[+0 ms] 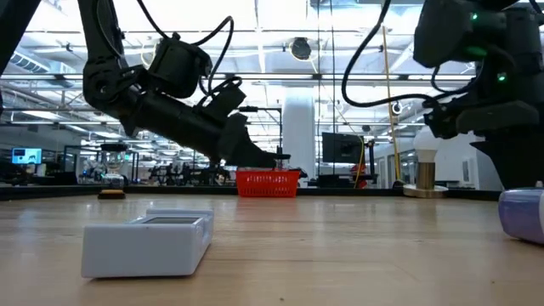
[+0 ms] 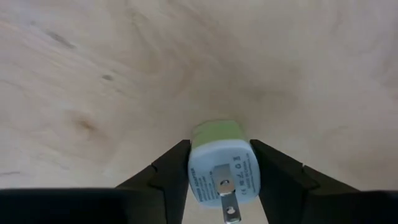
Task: Pick & Place Office items
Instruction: Put the green charger adapter into the black bin
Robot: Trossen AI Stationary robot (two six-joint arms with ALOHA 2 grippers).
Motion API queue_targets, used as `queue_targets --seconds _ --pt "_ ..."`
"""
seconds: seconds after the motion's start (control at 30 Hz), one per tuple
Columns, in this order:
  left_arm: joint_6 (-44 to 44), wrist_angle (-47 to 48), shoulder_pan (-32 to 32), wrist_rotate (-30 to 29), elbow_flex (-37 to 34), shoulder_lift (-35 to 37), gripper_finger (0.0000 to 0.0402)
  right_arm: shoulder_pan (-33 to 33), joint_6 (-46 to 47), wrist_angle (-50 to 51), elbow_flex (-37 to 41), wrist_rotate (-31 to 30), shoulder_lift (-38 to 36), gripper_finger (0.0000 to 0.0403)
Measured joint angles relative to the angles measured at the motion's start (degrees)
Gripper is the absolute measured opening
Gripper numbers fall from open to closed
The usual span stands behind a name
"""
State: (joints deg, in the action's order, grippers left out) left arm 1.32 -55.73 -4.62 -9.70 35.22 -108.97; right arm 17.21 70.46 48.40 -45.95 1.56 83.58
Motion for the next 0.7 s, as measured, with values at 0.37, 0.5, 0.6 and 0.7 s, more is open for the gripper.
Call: queue_targets --seconds 0.37,0.5,0.6,0.7 --pt "-0.1 -5.46 0.46 -0.83 0.0 -3.56 0.0007 0.52 6.83 3.2 0.0 0.28 -4.7 0.0224" --pt "0.11 -5.46 0.41 -0.82 0.0 -3.56 0.0023 0.67 9.27 5.45 0.0 0.18 -10.29 0.0249" --pt "0.08 -5.46 0.41 -0.82 0.0 -3.56 0.0024 1.29 11.15 5.76 0.0 -0.23 -13.44 0.026" --pt "0.04 -5.46 0.41 -0.8 0.0 -3.56 0.0016 2.27 10.97 5.91 0.0 -0.31 -13.78 0.0265"
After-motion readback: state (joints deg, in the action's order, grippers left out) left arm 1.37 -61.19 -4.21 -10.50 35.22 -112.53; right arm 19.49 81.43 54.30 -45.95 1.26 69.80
